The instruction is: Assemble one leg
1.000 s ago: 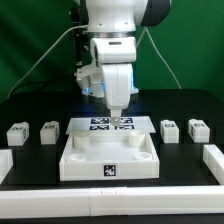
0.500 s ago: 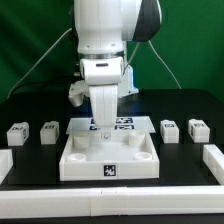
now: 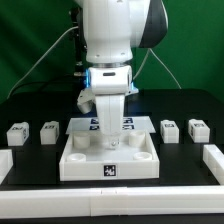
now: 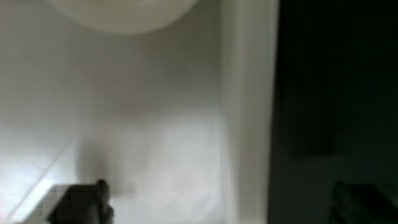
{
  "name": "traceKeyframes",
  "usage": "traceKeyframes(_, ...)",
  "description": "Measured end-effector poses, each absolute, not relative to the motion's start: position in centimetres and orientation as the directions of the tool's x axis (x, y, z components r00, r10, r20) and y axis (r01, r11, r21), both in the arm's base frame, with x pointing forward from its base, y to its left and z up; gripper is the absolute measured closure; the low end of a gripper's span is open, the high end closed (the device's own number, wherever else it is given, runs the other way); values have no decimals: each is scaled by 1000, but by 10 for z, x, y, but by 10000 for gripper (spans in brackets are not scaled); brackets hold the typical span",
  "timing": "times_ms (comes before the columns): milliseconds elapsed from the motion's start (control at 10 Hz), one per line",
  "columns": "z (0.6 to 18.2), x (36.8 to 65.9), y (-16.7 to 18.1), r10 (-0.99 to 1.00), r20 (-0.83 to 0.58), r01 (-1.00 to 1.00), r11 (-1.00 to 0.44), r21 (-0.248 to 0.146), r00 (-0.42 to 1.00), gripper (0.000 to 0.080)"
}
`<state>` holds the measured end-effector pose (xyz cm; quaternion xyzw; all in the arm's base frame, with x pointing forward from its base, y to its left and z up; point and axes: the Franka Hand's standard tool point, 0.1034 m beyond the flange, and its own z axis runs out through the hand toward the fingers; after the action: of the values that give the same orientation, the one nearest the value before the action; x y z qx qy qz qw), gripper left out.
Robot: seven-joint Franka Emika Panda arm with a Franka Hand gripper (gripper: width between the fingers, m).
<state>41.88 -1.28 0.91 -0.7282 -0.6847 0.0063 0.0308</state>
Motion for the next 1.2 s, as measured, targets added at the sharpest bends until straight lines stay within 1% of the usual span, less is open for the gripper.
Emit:
traceKeyframes(100, 9, 419, -13, 998, 33, 997, -61, -54, 62, 250)
traceKeyframes(200, 9, 419, -13, 998, 33, 997, -61, -54, 62, 451)
traceKeyframes(300, 9, 419, -13, 997, 33, 997, -61, -54, 63, 588)
traceKeyframes(400, 9, 419, -13, 997, 33, 997, -61, -54, 63, 588)
traceKeyframes(500, 10, 420, -13, 997, 33, 997, -61, -50, 63, 739)
traceKeyframes(1200, 10, 421, -13, 997, 33, 997, -61, -47, 63, 739)
